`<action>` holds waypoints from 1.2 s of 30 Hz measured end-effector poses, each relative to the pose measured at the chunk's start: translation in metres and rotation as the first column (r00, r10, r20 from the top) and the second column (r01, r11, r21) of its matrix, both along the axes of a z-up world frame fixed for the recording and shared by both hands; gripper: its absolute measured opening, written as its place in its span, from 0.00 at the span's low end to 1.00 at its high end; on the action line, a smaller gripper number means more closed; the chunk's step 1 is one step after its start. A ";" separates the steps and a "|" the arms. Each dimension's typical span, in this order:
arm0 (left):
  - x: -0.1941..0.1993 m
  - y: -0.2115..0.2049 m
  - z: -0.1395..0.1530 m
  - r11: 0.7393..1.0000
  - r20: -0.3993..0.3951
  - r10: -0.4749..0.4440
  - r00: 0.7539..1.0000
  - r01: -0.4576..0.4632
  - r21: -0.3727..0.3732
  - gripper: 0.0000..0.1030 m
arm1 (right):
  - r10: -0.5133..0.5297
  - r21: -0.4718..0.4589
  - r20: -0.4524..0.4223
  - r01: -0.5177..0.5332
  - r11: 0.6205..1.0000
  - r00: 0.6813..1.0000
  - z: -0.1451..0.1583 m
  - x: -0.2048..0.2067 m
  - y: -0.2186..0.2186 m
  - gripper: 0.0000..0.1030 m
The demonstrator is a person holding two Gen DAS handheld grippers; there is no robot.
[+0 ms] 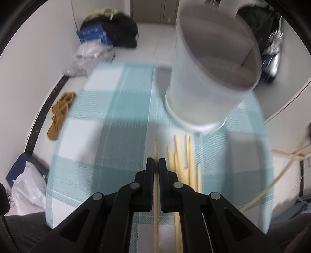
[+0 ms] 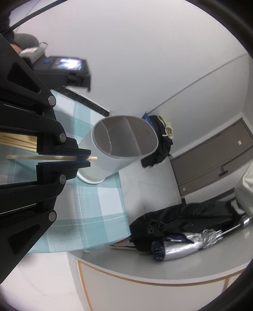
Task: Organize utensils
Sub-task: 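Lift the chopstick with the right gripper while the left gripper grasps another chopstick, then raise both held chopsticks up above the white utensil holder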
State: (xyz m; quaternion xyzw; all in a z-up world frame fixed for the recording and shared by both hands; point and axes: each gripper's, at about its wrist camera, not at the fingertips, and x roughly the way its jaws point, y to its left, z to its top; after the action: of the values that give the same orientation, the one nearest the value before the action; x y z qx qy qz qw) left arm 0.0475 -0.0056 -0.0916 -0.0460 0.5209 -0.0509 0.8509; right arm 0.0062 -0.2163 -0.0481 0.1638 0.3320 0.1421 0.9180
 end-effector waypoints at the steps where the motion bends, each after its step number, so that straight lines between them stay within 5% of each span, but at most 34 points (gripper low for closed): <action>1: -0.005 0.000 0.008 1.000 0.040 -0.002 0.999 0.002 -0.010 0.01 | 0.004 -0.010 0.009 -0.004 1.000 1.000 0.001 -0.002 0.003 0.03; 5: -0.031 0.004 0.050 0.999 0.226 -0.023 0.974 0.033 -0.041 0.01 | 0.026 -0.045 0.042 -0.024 0.999 0.999 0.008 -0.008 0.012 0.03; 11: -0.047 0.002 0.076 0.995 0.340 -0.062 0.938 0.084 -0.051 0.01 | 0.056 -0.104 0.119 -0.044 0.994 0.991 0.019 -0.023 0.030 0.03; 36: -0.041 -0.006 0.117 0.986 0.332 -0.139 0.933 0.163 -0.044 0.00 | 0.050 -0.086 0.208 -0.032 0.996 0.977 0.050 -0.017 0.039 0.03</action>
State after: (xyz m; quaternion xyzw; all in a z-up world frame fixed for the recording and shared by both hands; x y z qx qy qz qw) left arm 0.0060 -0.0114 0.0254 -0.0269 0.3719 -0.1416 0.9170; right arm -0.0109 -0.1773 0.0021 0.1033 0.2423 0.1638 0.9507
